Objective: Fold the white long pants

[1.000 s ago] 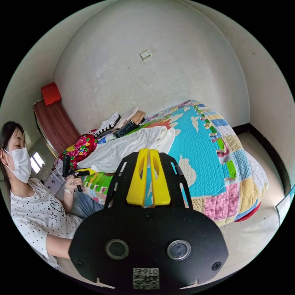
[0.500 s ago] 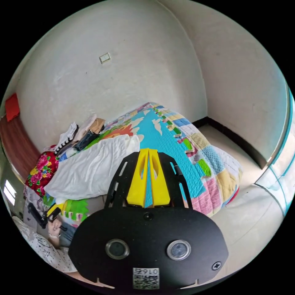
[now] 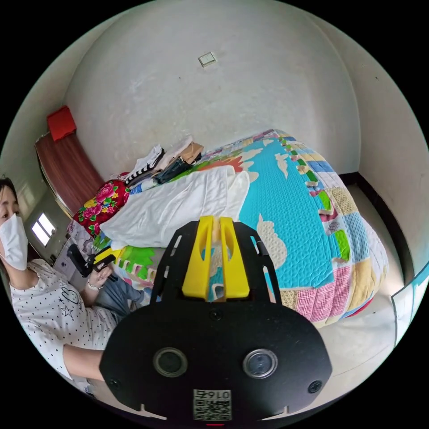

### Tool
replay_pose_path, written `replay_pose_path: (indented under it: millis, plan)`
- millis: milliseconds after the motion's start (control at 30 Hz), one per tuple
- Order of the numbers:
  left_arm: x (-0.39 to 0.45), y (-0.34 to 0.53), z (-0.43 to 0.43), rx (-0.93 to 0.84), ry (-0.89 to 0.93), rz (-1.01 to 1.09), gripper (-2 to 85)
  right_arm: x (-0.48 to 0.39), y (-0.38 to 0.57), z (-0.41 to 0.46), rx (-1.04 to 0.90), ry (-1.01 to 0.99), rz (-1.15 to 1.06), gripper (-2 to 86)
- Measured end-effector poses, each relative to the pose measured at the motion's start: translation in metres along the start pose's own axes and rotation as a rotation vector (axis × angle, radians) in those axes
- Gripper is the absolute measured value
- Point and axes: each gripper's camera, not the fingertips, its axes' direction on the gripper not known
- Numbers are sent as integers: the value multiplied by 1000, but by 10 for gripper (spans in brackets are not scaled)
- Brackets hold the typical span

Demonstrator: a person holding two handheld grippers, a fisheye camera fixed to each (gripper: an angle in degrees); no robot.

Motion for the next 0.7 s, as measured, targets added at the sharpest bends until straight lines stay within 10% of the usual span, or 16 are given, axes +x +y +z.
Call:
replay_pose_path:
  millis: [400,700]
  plan:
    - [58,-37,-25,-35,39,133,-6,5,-36,-26,-43,31,65,15]
    - [68,-70,-41,-31,52,107,-6,-78,-128,-50,278,221,-37,56]
